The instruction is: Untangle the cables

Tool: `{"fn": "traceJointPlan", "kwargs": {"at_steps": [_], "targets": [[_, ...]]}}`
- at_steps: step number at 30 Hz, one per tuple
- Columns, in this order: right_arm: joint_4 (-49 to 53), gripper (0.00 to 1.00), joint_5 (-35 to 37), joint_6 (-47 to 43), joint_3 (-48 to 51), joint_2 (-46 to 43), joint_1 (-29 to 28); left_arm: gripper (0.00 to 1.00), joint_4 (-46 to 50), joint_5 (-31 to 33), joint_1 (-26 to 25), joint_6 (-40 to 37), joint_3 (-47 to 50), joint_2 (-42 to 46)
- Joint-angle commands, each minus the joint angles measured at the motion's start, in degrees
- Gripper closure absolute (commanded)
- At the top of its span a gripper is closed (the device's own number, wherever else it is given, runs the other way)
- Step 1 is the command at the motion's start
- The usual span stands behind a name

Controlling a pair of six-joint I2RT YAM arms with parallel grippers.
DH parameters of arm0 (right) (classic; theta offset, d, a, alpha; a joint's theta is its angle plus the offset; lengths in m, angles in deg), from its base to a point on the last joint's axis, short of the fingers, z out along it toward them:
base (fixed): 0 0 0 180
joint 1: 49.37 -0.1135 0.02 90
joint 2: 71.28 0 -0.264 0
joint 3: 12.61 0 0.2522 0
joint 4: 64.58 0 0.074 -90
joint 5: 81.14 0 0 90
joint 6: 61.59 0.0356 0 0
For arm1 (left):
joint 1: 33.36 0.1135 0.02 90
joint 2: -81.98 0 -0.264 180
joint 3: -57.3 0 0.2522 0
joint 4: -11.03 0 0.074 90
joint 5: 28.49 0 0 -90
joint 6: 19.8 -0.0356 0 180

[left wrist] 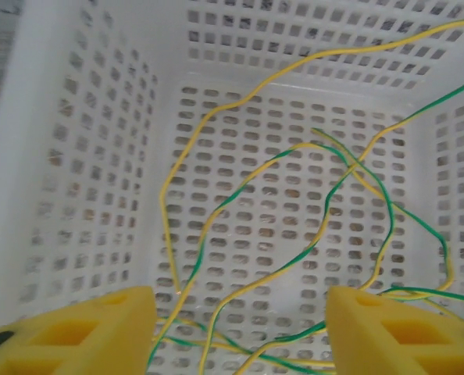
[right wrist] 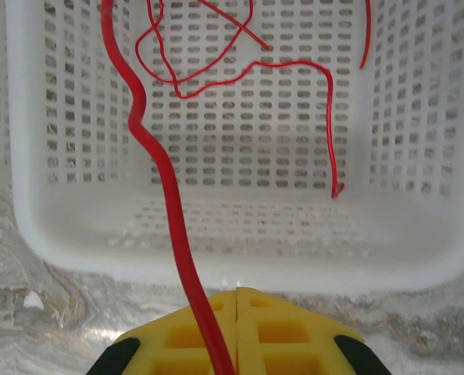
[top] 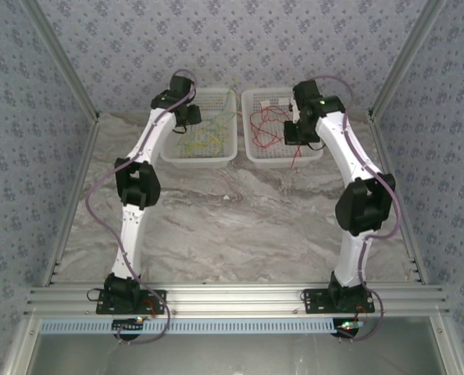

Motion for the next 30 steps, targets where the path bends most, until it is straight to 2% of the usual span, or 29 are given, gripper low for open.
{"fn": "traceJointPlan", "kwargs": {"at_steps": [1,3,5,8,11,14,17,23,27,30], "targets": [[5.57,1.0,0.69,-0.29,-6.92,5.46,-0.02,0.37,3.37,5.65,-0.61,-2.89,1.14,9.68],[6.35,1.0,-0.13,-0.87,-10.97,9.52,0.35,0.37,0.96,6.55,-1.23,-4.21,7.47,15.83],[7.99,1.0,-1.23,-1.73,-15.65,13.6,0.58,0.37,-5.0,4.81,-1.65,-4.2,18.09,24.01],[8.62,1.0,-1.9,-2.65,-22.31,19.52,1.26,0.37,-19.76,3.02,-2.78,-3.04,41.42,40.58],[3.93,1.0,-2.25,-3.97,-24.55,22.71,1.53,0.34,-33.75,4.19,-4.71,-1.56,64.12,56.23],[-3.13,1.0,-2.17,-4.83,-24.25,25.02,1.99,0.32,-40.29,6.75,-5.85,0.66,80.89,67.89],[-6.89,1.0,-2.75,-5.32,-26.66,28.36,2.4,0.32,-43.04,7.86,-6.2,2.24,92.98,75.62],[-14.13,1.0,-6.35,-5.35,-30.89,35.23,2.53,0.29,-48.06,5.08,-8.21,2.63,111.66,87.65],[-18.8,1.0,-6.3,-2.36,-32.48,39.27,2.78,0.28,-52.15,4.92,-10.59,5.41,119.09,91.99],[-21.87,1.0,-6.41,0.57,-33.38,41.07,3.13,0.28,-52.64,6.61,-12.31,5.2,120.26,91.87]]}}
